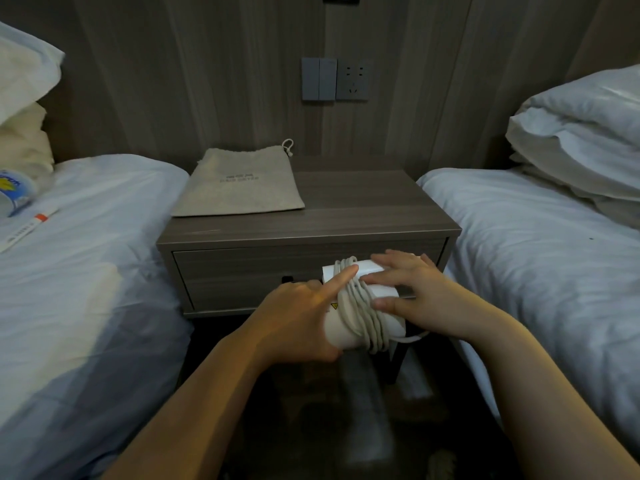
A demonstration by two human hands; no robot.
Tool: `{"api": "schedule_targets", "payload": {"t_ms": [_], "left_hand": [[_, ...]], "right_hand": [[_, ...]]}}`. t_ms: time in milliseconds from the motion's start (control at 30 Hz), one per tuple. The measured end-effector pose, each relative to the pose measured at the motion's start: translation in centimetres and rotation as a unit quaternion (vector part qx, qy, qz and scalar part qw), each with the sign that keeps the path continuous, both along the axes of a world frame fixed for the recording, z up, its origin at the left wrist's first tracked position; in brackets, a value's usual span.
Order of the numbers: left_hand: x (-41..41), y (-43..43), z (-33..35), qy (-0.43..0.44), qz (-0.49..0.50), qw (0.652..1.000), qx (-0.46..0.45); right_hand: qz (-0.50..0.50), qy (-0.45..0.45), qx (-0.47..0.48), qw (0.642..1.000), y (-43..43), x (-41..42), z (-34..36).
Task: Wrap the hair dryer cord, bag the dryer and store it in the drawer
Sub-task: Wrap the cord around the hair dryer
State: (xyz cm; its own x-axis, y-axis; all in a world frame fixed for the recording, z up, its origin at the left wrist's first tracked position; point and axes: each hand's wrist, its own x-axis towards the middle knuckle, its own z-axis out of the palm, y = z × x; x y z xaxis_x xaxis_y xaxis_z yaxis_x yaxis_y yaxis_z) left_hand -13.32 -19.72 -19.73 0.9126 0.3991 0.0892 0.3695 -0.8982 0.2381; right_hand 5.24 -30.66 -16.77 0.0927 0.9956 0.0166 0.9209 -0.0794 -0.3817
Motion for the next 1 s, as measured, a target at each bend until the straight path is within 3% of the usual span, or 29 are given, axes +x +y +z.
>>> {"api": "schedule_targets", "payload": {"t_ms": [167,333,467,567,767,867,933,1000], "left_hand": [[0.2,0.0,-0.3,-0.006,-0.018,0.992,0.123],[0.6,-0.1,-1.0,-0.015,-0.064,0.975,0.212],[0.8,-0.2,-1.2,0.006,-0.088,0.972,0.219],[0.5,0.0,-1.2,-0.013,-0.099,0.971,0.218],[0.7,0.9,-2.2,-0.05,-0.118,0.96,0.247],[0.2,1.2,-1.7,-0.118,-0.071,0.974,0.177],[-0.1,1.3,-1.2,-0.182,-0.015,0.981,0.071],[0.2,1.4,-1.1,-0.286,0.053,0.951,-0.109]], "right_hand": [[-0.083,0.063,0.038,0.994,0.5,-0.1,-0.3],[-0.089,0.062,-0.039,0.993,0.5,0.7,-0.3],[-0.063,0.087,-0.086,0.99,0.4,1.0,-0.9],[-0.052,0.136,-0.079,0.986,0.5,1.0,-1.0],[-0.048,0.146,-0.057,0.986,0.5,1.4,-1.3],[-0.085,0.184,-0.022,0.979,0.5,1.7,-1.8],[-0.111,0.219,0.016,0.969,0.6,2.1,-2.1],[-0.142,0.259,0.06,0.953,0.6,2.5,-2.3]]}}
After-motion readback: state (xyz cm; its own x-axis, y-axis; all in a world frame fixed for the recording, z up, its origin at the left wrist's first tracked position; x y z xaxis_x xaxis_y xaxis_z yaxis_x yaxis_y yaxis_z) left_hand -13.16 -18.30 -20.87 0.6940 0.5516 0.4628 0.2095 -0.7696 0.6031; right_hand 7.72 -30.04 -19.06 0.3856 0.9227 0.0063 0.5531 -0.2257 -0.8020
